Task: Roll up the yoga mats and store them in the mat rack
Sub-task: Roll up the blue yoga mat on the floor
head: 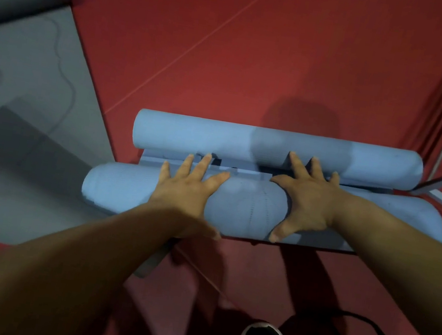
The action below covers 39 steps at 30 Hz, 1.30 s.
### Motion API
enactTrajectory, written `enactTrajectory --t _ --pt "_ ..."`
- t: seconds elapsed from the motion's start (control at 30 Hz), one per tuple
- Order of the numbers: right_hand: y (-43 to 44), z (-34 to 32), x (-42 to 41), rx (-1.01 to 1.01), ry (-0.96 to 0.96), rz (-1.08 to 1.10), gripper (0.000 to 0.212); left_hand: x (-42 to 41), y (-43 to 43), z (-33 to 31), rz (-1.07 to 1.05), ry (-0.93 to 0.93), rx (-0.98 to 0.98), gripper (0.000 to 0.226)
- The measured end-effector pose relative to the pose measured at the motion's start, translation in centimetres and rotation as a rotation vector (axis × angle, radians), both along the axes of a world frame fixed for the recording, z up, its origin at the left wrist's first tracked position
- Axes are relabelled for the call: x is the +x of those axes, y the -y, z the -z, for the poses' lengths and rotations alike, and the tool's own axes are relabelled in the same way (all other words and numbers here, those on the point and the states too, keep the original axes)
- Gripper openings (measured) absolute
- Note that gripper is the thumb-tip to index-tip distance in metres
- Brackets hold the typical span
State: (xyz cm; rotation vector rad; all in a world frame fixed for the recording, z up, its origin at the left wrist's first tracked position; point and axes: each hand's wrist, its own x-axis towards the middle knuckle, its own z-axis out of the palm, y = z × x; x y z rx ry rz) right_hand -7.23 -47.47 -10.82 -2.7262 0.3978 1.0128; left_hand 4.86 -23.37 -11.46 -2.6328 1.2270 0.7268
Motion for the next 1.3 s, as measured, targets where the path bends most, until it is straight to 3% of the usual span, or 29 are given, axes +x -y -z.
enactTrajectory --t 0.23,0.53,0.7,0.83,0.93,1.03,1.3 --pt "0.1 -0.3 0.0 0.108 0.045 0.048 0.107 0.0 0.5 -0.9 0.033 -0.024 -0.034 0.113" --pt "-2.6 -0.7 -5.7 0.258 -0.116 0.095 0.098 -3.8 -2.4 -0.6 0.148 -0.090 -0.067 0.113" --pt "-3.5 0.1 -7.1 0.156 -0.008 0.065 0.116 -3.9 -2.7 -0.4 0.171 -0.078 -0.091 0.123" --pt "-4.0 0.3 -6.3 0.115 0.097 0.169 0.096 -3.7 -3.2 -0.1 0.198 0.018 -0.113 0.130" --pt "-3.3 0.8 -5.3 0.096 0.145 0.219 0.083 -3.8 -3.9 0.3 0.114 0.059 -0.186 0.116" --pt "-2.4 1.3 -4.3 0.056 0.183 0.231 0.080 -4.3 -4.6 0.8 0.116 0.101 -0.219 0.102" --pt "-2.3 1.7 -4.1 -0.085 0.347 0.255 0.067 -3.2 -3.6 0.4 0.081 0.037 -0.149 0.108"
